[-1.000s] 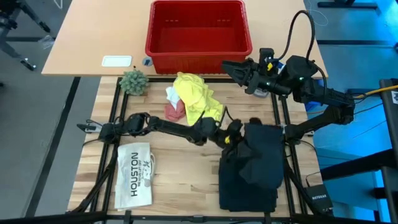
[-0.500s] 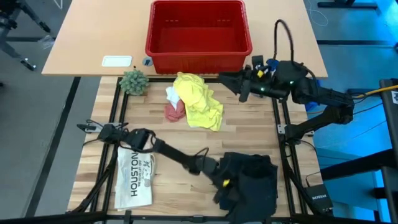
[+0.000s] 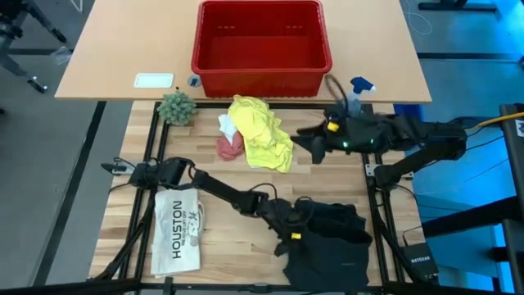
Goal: Fold laundry
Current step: Stack the dark blue short on top of the black jean
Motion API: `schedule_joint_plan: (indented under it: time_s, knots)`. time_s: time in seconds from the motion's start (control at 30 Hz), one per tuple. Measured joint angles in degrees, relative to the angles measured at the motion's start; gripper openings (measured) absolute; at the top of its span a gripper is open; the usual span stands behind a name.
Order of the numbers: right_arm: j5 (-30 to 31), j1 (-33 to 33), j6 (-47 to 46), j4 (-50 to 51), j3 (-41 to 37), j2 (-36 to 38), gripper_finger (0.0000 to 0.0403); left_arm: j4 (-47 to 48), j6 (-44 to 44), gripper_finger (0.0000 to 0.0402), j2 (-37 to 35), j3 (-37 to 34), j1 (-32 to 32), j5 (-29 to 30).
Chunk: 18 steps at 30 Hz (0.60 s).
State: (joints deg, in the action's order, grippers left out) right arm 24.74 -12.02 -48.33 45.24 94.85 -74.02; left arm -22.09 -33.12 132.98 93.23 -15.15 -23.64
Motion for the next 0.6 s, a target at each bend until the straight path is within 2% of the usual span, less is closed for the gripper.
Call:
schedule_joint_plan:
  time_s: [0.17, 0.3, 0.47, 0.6]
  knots:
    - [3.29, -8.77, -8.89, 9.24, 0.00, -0.45, 0.0195, 0.44, 0.30, 0.0001, -3.23, -4.67, 2.86, -0.42]
    - [5.27, -16.31, -17.98, 16.62, 0.02, -2.27, 0.0195, 3.10, 1.77, 0.0001, -5.84, -4.83, 5.34, -0.37]
    - [-1.09, -22.57, -31.18, 24.99, 0.02, -7.37, 0.0195, 4.41, 1.86, 0.0001, -5.63, -4.98, 6.03, -1.64]
    - [-5.41, -26.52, -38.23, 26.61, 0.02, -12.16, 0.0195, 4.98, 2.35, 0.0001, -5.63, -4.94, 5.99, -1.60]
